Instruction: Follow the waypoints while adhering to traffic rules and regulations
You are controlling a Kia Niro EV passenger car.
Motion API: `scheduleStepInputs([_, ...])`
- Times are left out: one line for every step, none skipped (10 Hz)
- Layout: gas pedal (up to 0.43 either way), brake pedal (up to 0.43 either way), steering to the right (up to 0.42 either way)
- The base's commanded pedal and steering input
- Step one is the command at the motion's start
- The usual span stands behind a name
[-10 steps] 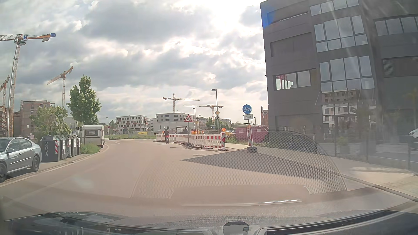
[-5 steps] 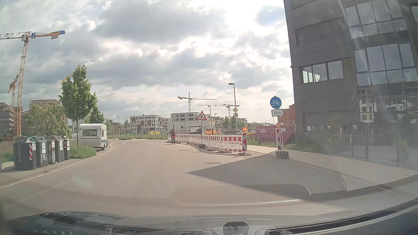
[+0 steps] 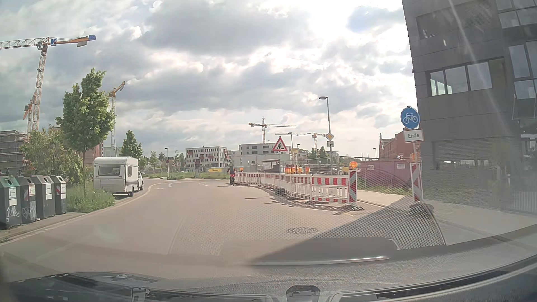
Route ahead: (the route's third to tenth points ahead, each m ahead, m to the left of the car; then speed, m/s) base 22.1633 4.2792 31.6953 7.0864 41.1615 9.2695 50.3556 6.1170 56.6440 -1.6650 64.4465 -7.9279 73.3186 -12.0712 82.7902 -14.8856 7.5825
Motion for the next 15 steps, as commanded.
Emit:
scheduleStepInputs([0.047,0.0,-0.063])
scheduleStepInputs([0.047,0.0,-0.062])
scheduleStepInputs([0.047,0.0,-0.061])
scheduleStepInputs([0.039,0.0,-0.06])
scheduleStepInputs([0.039,0.0,-0.058])
scheduleStepInputs([0.039,0.0,-0.057])
scheduleStepInputs([0.039,0.0,-0.056])
scheduleStepInputs([0.039,0.0,-0.054])
scheduleStepInputs([0.0,0.0,-0.054])
scheduleStepInputs([0.0,0.0,-0.053])
scheduleStepInputs([0.0,0.0,-0.052])
scheduleStepInputs([0.0,0.0,-0.046])
scheduleStepInputs([0.0,0.0,-0.044])
scheduleStepInputs([0.0,0.0,-0.044])
scheduleStepInputs([0.0,0.0,-0.043])
